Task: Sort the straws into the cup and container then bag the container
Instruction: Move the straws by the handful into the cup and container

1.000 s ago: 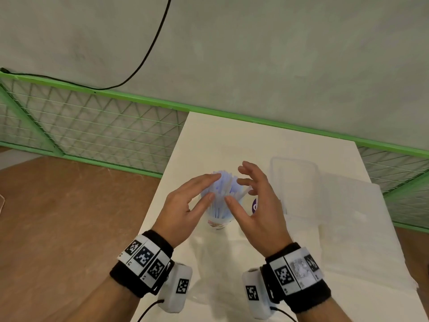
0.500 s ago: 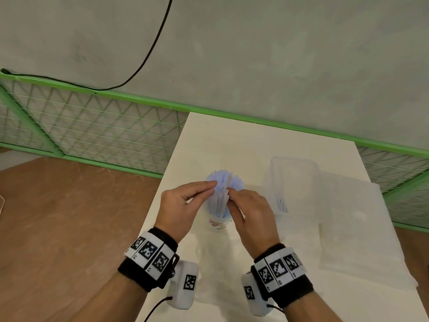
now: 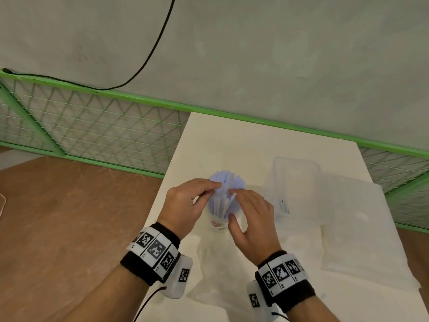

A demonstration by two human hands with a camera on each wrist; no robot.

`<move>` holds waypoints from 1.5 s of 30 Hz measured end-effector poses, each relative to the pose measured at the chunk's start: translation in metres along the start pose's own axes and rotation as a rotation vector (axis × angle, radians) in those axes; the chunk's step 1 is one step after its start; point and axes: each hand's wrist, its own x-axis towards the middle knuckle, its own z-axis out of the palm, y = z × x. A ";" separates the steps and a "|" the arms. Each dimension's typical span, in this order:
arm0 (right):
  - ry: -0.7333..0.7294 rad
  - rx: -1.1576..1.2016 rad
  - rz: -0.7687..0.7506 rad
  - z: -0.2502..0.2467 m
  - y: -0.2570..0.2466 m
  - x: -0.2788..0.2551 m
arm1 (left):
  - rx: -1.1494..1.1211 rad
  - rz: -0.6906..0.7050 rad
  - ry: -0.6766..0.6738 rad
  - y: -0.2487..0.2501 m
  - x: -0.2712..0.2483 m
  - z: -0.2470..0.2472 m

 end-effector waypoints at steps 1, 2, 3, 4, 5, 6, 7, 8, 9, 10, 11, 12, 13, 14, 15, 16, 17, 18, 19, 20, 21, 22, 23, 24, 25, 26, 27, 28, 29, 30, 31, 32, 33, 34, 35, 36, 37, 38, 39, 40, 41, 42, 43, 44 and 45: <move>0.019 0.075 0.038 -0.004 -0.004 0.002 | 0.003 0.006 -0.017 -0.001 0.000 0.000; 0.041 0.146 0.074 -0.007 -0.009 0.005 | 0.002 0.000 -0.043 -0.002 0.000 0.000; 0.055 0.204 0.097 -0.009 -0.012 0.008 | -0.003 -0.011 -0.071 -0.002 -0.001 0.001; 0.058 0.234 0.102 -0.010 -0.015 0.011 | -0.008 -0.021 -0.089 -0.003 -0.002 0.003; 0.051 0.230 0.090 -0.011 -0.017 0.014 | -0.007 -0.028 -0.095 -0.003 -0.004 0.005; 0.042 0.190 0.063 -0.010 -0.017 0.016 | 0.002 -0.035 -0.092 -0.004 -0.006 0.007; 0.032 0.132 0.035 -0.008 -0.016 0.017 | 0.024 -0.041 -0.086 -0.005 -0.007 0.009; 0.017 0.068 0.015 -0.006 -0.014 0.016 | 0.057 -0.050 -0.079 -0.006 -0.008 0.010; 0.002 0.013 0.000 -0.003 -0.012 0.014 | 0.091 -0.060 -0.077 -0.007 -0.009 0.012; -0.006 -0.031 -0.016 0.000 -0.009 0.011 | 0.117 -0.060 -0.076 -0.007 -0.009 0.013; -0.004 -0.068 -0.030 0.003 -0.005 0.007 | 0.140 -0.043 -0.073 -0.009 -0.010 0.014; 0.003 -0.100 -0.043 0.005 -0.003 0.004 | 0.169 -0.017 -0.067 -0.010 -0.010 0.014; 0.006 -0.131 -0.054 0.007 0.000 0.001 | 0.207 0.012 -0.056 -0.011 -0.011 0.015; -0.001 -0.160 -0.061 0.009 0.002 -0.001 | 0.251 0.045 -0.045 -0.012 -0.013 0.015; -0.013 -0.185 -0.065 0.010 0.002 -0.002 | 0.291 0.075 -0.039 -0.013 -0.014 0.016; -0.025 -0.200 -0.066 0.010 0.003 -0.002 | 0.324 0.091 -0.041 -0.014 -0.016 0.017; -0.036 -0.202 -0.064 0.010 0.002 -0.002 | 0.345 0.093 -0.053 -0.015 -0.018 0.017; -0.043 -0.190 -0.059 0.010 0.002 -0.003 | 0.360 0.090 -0.068 -0.015 -0.021 0.018; -0.042 -0.164 -0.049 0.009 0.001 -0.003 | 0.373 0.089 -0.084 -0.015 -0.022 0.017; -0.029 -0.122 -0.031 0.007 -0.001 -0.004 | 0.387 0.083 -0.097 -0.014 -0.024 0.016; -0.009 -0.070 -0.004 0.004 -0.003 -0.004 | 0.399 0.070 -0.109 -0.012 -0.026 0.013; 0.016 -0.020 0.017 0.002 -0.006 -0.004 | 0.402 0.047 -0.120 -0.009 -0.027 0.011; 0.037 0.014 0.023 -0.001 -0.010 -0.004 | 0.394 0.022 -0.132 -0.006 -0.029 0.008; 0.047 0.024 0.009 -0.004 -0.013 -0.003 | 0.382 0.007 -0.145 -0.003 -0.032 0.005; 0.044 0.006 -0.018 -0.006 -0.016 -0.003 | 0.373 0.006 -0.167 0.000 -0.035 0.003; 0.034 -0.032 -0.048 -0.006 -0.017 -0.004 | 0.373 0.012 -0.206 0.003 -0.038 0.002; 0.021 -0.076 -0.068 -0.005 -0.017 -0.005 | 0.383 0.019 -0.258 0.005 -0.042 0.002; 0.010 -0.115 -0.071 -0.004 -0.017 -0.006 | 0.407 0.022 -0.316 0.007 -0.045 0.002; 0.001 -0.141 -0.060 -0.003 -0.017 -0.007 | 0.440 0.020 -0.371 0.008 -0.049 0.003; -0.006 -0.156 -0.046 -0.002 -0.016 -0.009 | 0.472 0.013 -0.417 0.007 -0.052 0.005; -0.010 -0.165 -0.038 -0.001 -0.015 -0.009 | 0.496 0.006 -0.452 0.007 -0.055 0.007; -0.010 -0.168 -0.039 0.000 -0.015 -0.010 | 0.513 0.004 -0.473 0.006 -0.057 0.008; -0.005 -0.163 -0.043 0.000 -0.014 -0.009 | 0.529 0.006 -0.483 0.006 -0.058 0.010; 0.008 -0.152 -0.049 0.000 -0.013 -0.008 | 0.543 0.008 -0.487 0.005 -0.059 0.012; 0.027 -0.138 -0.052 -0.001 -0.011 -0.007 | 0.558 0.008 -0.488 0.005 -0.059 0.014; 0.050 -0.126 -0.052 -0.001 -0.009 -0.006 | 0.576 0.007 -0.488 0.004 -0.058 0.015; 0.067 -0.118 -0.049 0.000 -0.007 -0.005 | 0.596 0.001 -0.491 0.004 -0.057 0.016; 0.074 -0.118 -0.042 0.000 -0.004 -0.004 | 0.613 -0.007 -0.496 0.003 -0.056 0.017; 0.072 -0.126 -0.032 0.001 -0.001 -0.002 | 0.624 -0.015 -0.502 0.002 -0.055 0.018; 0.067 -0.139 -0.026 0.001 0.001 -0.001 | 0.626 -0.018 -0.506 0.001 -0.054 0.018; 0.063 -0.156 -0.024 0.001 0.002 0.001 | 0.617 -0.014 -0.510 0.001 -0.054 0.018; 0.055 -0.176 -0.026 0.001 0.003 0.002 | 0.597 -0.004 -0.512 0.001 -0.054 0.018; 0.044 -0.199 -0.031 0.003 0.002 0.002 | 0.567 0.008 -0.508 0.001 -0.055 0.018; 0.030 -0.225 -0.038 0.004 0.001 0.000 | 0.535 0.010 -0.497 0.002 -0.056 0.017; 0.009 -0.254 -0.044 0.005 0.001 -0.003 | 0.508 -0.002 -0.478 0.003 -0.058 0.015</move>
